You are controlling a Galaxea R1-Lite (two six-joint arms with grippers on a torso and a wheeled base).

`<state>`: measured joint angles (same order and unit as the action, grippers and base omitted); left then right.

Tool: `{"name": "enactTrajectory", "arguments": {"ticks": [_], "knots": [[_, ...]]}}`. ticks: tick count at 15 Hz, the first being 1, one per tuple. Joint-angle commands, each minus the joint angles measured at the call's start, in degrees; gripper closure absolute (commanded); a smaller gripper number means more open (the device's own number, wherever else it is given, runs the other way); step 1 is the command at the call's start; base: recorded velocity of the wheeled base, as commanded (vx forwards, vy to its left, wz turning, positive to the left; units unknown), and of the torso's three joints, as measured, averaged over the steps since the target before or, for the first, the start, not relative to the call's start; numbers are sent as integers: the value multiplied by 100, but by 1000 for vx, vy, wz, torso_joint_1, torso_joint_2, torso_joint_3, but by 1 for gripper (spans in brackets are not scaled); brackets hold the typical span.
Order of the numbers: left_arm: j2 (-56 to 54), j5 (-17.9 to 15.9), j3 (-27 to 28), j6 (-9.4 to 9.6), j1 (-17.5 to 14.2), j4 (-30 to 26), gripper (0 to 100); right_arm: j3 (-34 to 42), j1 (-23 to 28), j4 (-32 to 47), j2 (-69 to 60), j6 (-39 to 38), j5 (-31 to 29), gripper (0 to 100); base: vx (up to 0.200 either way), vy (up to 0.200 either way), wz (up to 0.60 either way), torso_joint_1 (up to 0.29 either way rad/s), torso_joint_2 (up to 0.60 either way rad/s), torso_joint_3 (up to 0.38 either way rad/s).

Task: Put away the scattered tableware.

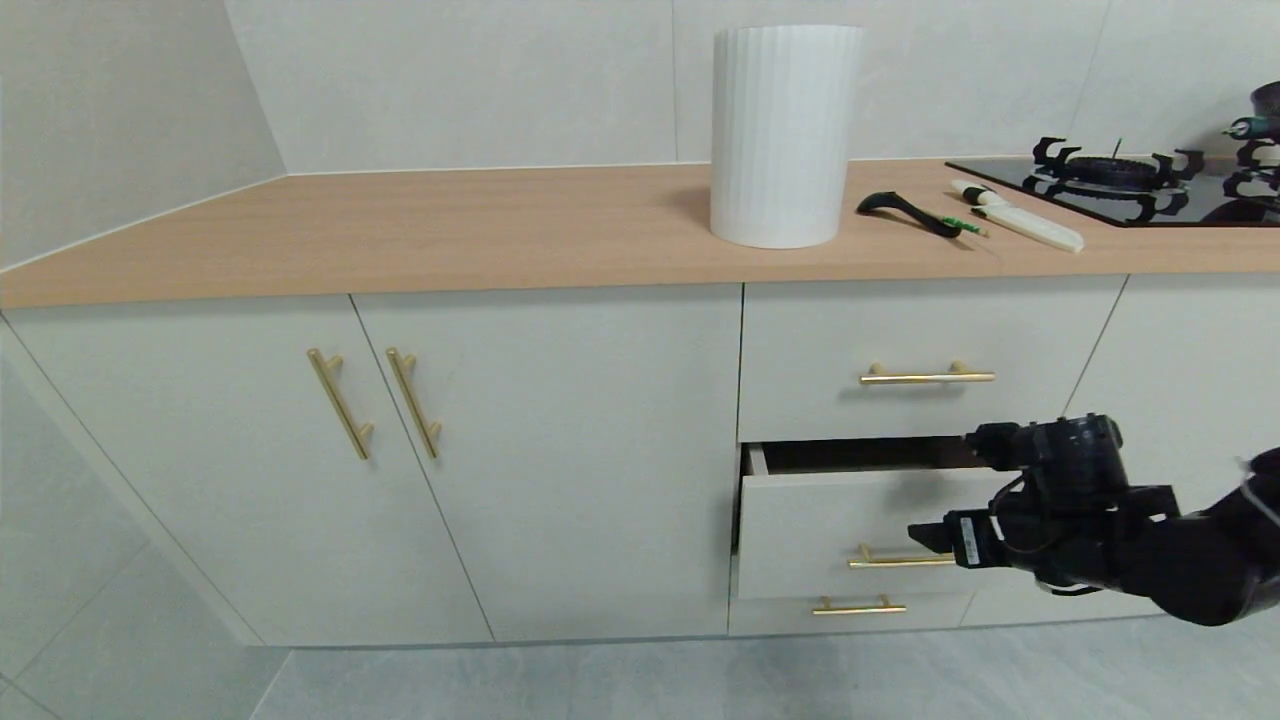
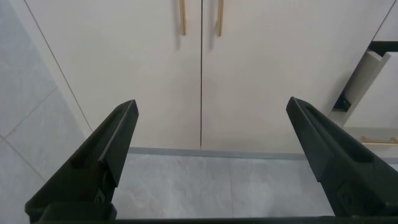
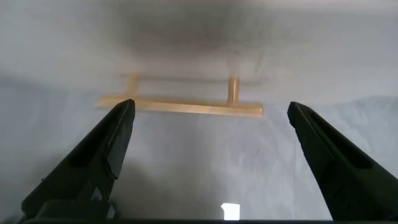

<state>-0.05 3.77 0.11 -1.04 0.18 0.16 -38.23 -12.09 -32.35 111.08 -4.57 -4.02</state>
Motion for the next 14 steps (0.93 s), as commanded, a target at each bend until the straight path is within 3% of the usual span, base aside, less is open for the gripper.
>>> {"name": "enactTrajectory", "arguments": {"ticks": [1,6,14], "knots": [[5,1,-2,-2,-1,2,0,-238,-250,1091,-1809,-35,288,0,0,0,0,0,0,0],[5,1,-2,-2,-1,2,0,-352,-329,713,-1379,-431,270,0,0,0,0,0,0,0],[5,1,7,-2,-1,2,0,-308,-566,-1177,256,-510,-608,0,0,0,0,0,0,0]]}}
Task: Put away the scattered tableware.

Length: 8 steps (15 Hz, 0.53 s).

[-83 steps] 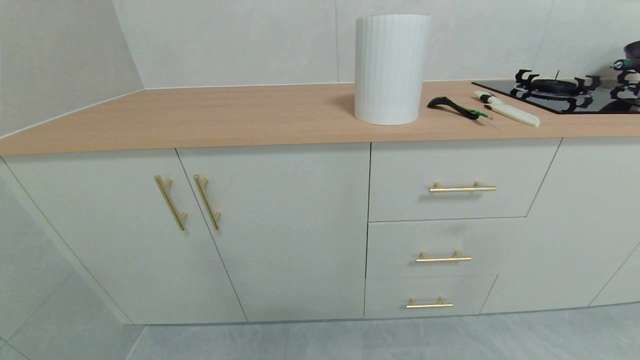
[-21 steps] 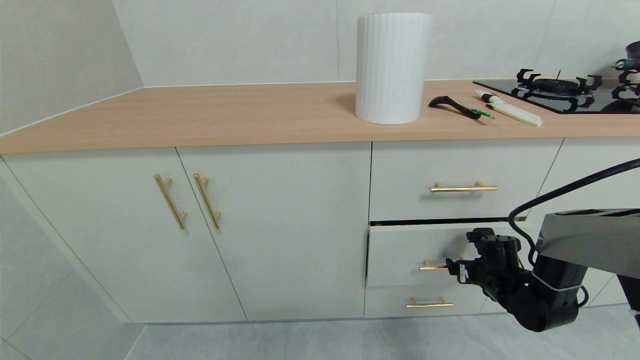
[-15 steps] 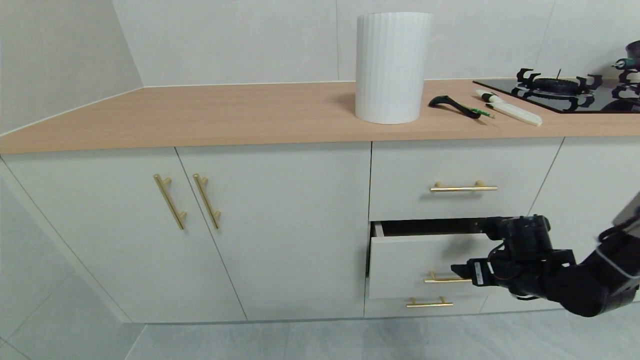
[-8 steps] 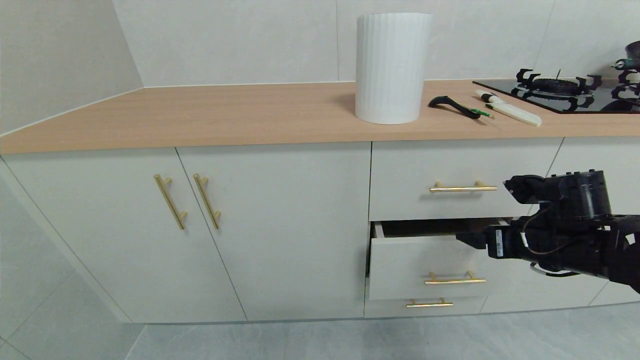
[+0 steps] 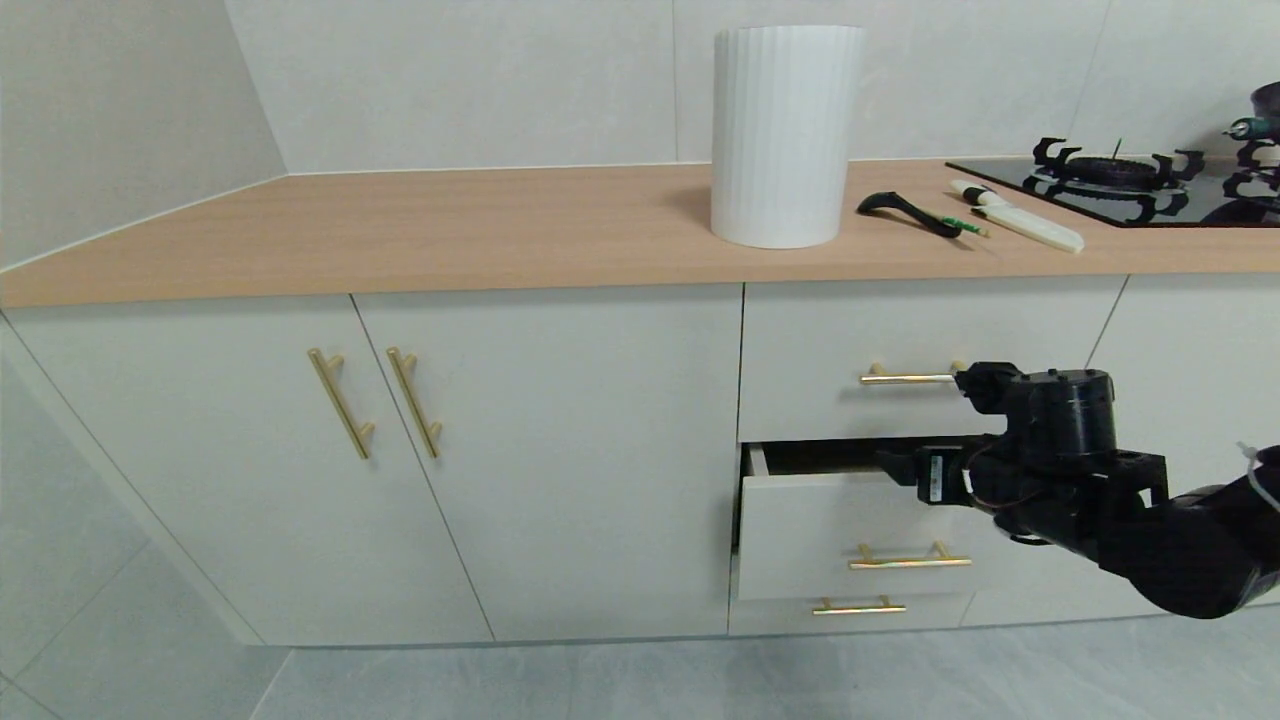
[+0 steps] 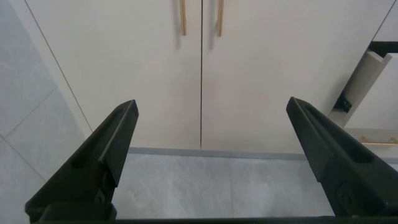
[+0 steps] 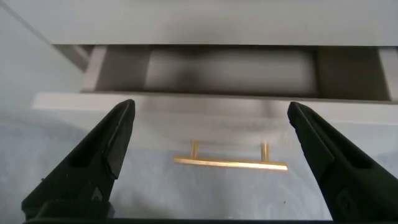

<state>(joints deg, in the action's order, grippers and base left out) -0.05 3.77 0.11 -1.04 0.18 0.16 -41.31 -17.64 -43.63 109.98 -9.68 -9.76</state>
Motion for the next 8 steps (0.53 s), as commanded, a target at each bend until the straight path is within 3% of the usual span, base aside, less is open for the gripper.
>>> {"name": "enactTrajectory", "arguments": {"ticks": [1,8], "knots": [[5,1,7,-2,-1,2,0,1,-3,-207,471,1,-105,0,0,0,0,0,0,0],[5,1,-2,-2,-1,2,0,-61,24,-1077,1069,45,-526,0,0,0,0,0,0,0]]}}
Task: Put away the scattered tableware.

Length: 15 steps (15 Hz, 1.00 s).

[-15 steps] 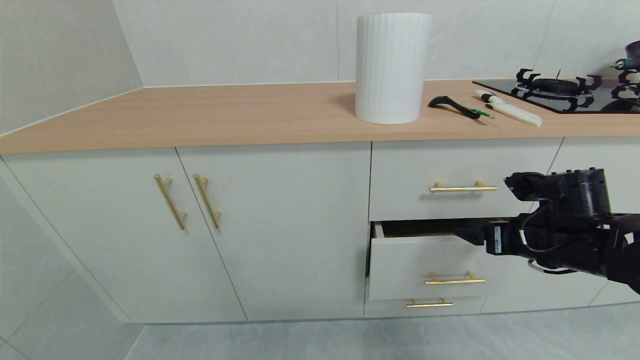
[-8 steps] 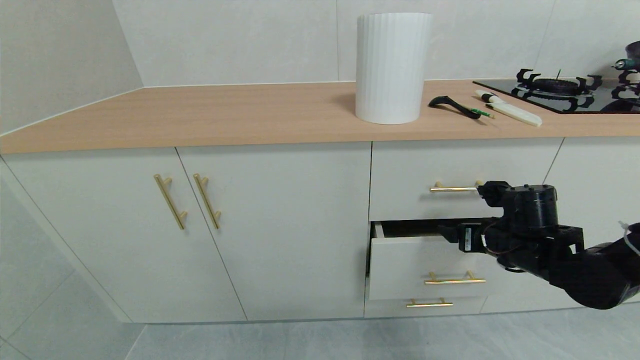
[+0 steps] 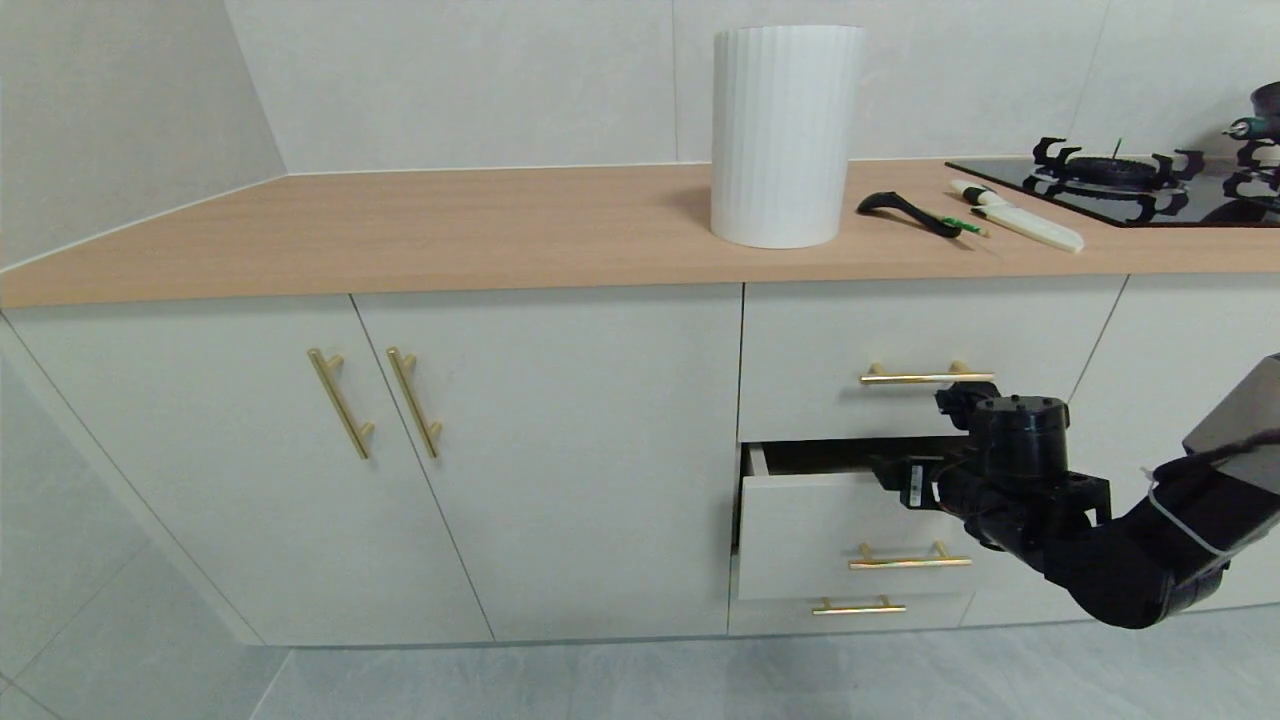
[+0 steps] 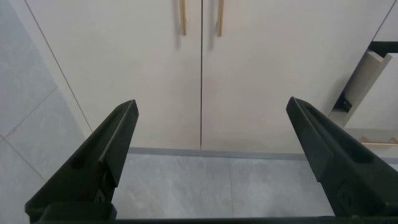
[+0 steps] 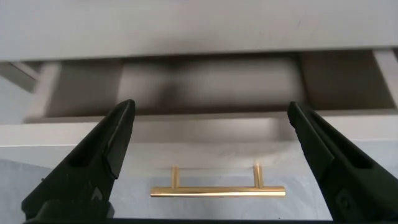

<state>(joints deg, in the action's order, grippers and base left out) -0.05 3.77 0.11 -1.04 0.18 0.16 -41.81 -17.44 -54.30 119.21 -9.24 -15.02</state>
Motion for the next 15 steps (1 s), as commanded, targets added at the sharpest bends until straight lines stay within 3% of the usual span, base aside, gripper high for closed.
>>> {"name": "enactTrajectory", "arguments": {"ticks": [1,7,11,15], "knots": [[5,1,7,-2,-1,2,0,-11,4,-11,164,1,-1,0,0,0,0,0,0,0],[5,1,-2,-2,-1,2,0,209,39,95,-100,212,25,0,0,0,0,0,0,0],[5,1,-2,-11,-1,2,0,174,66,1501,-979,195,324,0,0,0,0,0,0,0],[5,1,-2,-2,-1,2,0,121,66,1624,-1594,195,412,0,0,0,0,0,0,0]]}}
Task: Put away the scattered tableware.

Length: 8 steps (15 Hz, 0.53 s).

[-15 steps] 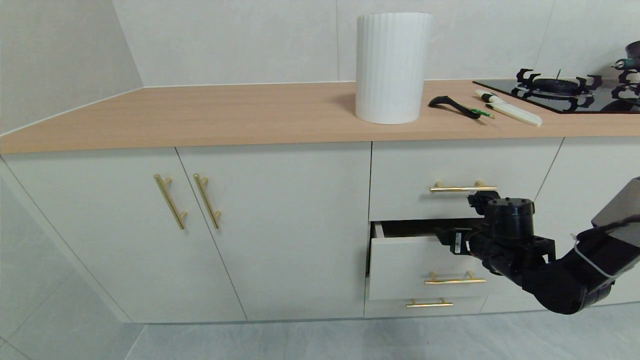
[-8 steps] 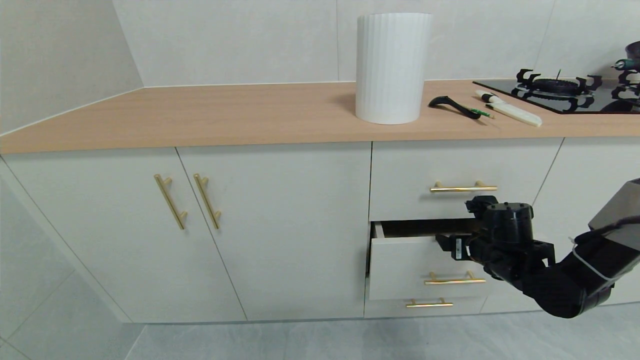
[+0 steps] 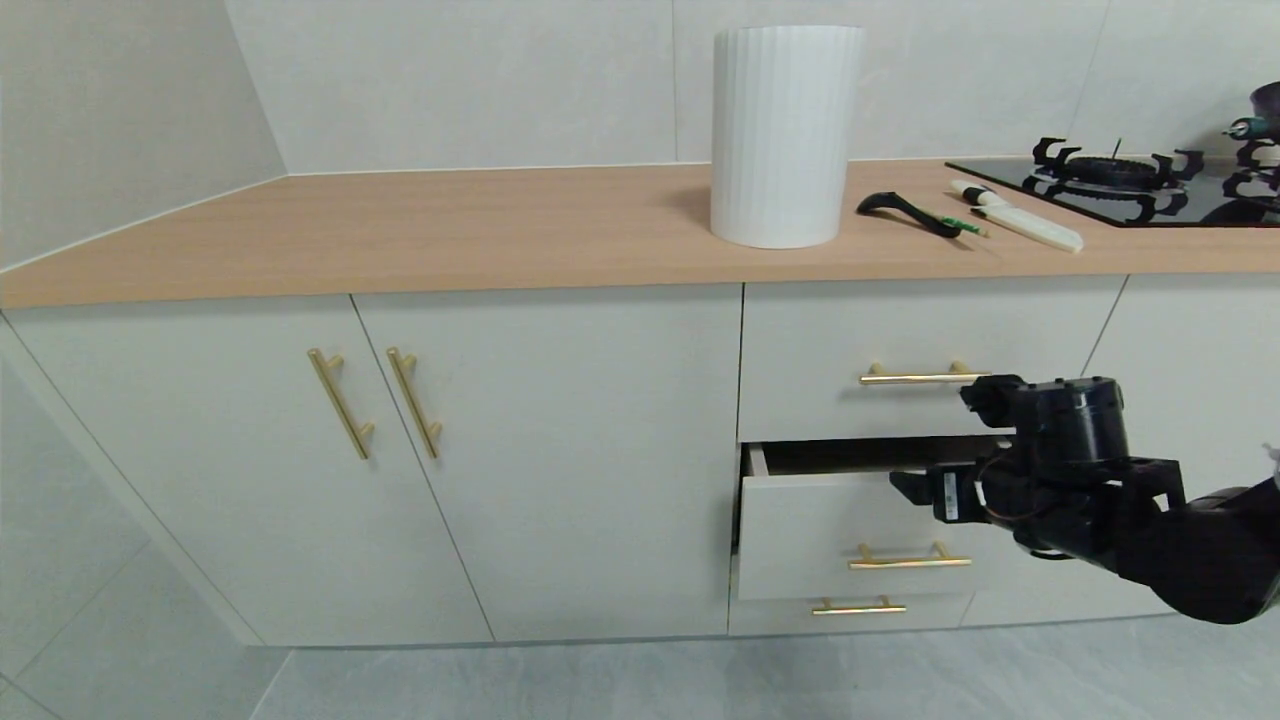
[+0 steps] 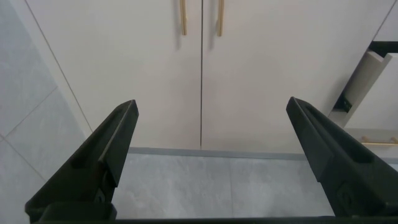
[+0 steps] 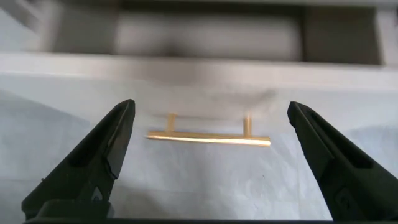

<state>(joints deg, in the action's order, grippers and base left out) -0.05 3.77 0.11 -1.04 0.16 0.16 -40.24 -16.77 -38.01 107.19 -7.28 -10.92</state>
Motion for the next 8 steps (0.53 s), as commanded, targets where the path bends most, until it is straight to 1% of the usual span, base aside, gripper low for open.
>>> {"name": "enactTrajectory", "arguments": {"ticks": [1,3,5,8], "knots": [[5,1,-2,-2,2,2,0,-142,8,13,-366,7,11,0,0,0,0,0,0,0],[5,1,-2,-2,2,2,0,-748,166,505,74,16,20,0,0,0,0,0,0,0],[5,1,-2,-2,2,2,0,-1346,280,795,619,16,38,0,0,0,0,0,0,0],[5,1,-2,-2,2,2,0,-1645,298,857,1067,25,46,0,0,0,0,0,0,0]]}}
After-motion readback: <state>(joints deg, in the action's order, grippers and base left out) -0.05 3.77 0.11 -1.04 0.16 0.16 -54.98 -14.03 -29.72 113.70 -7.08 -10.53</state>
